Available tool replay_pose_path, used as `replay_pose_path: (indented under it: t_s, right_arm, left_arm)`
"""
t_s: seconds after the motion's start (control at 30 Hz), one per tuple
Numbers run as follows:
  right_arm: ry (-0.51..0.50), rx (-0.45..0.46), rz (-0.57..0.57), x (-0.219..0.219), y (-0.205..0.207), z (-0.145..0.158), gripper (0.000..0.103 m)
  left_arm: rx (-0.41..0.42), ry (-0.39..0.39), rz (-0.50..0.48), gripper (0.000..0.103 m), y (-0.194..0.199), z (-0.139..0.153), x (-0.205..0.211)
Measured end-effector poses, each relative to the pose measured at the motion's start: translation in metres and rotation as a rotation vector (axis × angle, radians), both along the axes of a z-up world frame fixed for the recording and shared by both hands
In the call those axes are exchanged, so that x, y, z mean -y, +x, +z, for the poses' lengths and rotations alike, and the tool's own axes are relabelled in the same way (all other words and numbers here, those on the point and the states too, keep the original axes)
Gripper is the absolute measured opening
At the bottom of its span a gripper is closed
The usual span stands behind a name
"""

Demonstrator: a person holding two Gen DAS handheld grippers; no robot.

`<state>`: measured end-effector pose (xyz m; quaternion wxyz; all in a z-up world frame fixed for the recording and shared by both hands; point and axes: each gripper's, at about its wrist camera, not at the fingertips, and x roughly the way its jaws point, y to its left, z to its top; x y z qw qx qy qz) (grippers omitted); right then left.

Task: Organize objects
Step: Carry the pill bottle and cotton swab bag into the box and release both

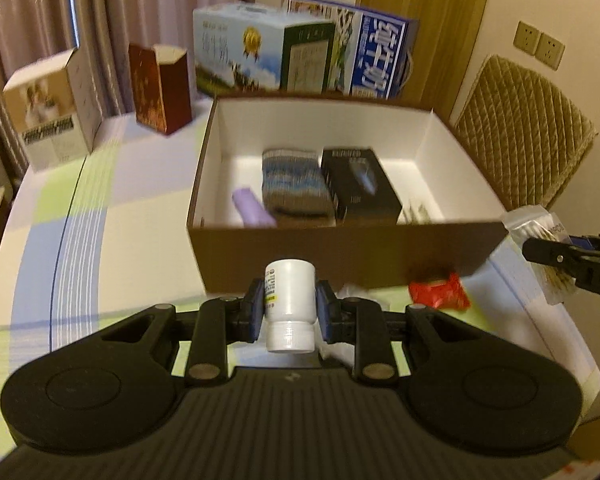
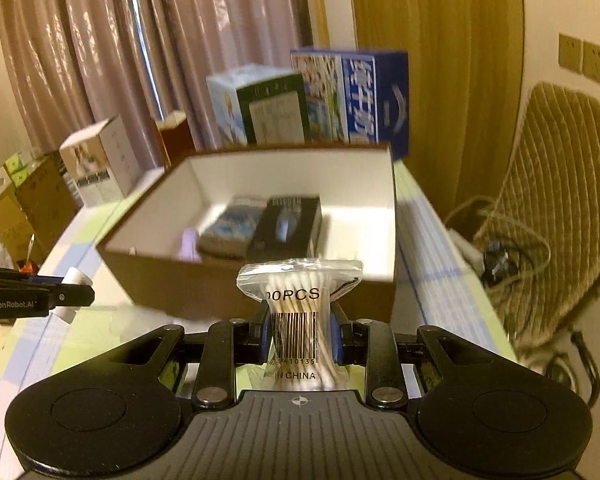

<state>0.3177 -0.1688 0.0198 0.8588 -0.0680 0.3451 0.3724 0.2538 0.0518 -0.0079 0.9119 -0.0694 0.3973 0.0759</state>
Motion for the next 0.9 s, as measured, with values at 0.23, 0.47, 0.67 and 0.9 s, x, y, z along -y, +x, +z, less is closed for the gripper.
replay_pose_path:
  t_s: [0.23, 0.47, 0.67, 0.9]
  right_arm:
    - [0.022, 0.048, -0.001, -0.021, 0.029, 0.011, 0.025]
    - [0.003, 0.052, -0.007, -0.044, 0.067, 0.006, 0.025]
    - [-0.035, 0.024, -0.020, -0.064, 0.106, -0.013, 0.025]
    - [-0.082, 0.005, -0.029, -0.087, 0.145, -0.032, 0.025]
  left_arm:
    - [0.027, 0.023, -0.013, 0.022, 0.038, 0.012, -0.004]
    - [0.014, 0.033, -0.013, 0.022, 0.080, 0.010, -0.012]
    - [-0.022, 0.045, -0.004, 0.022, 0.117, -0.001, -0.021]
    - [-0.067, 0.069, -0.015, 0.022, 0.155, -0.016, -0.032]
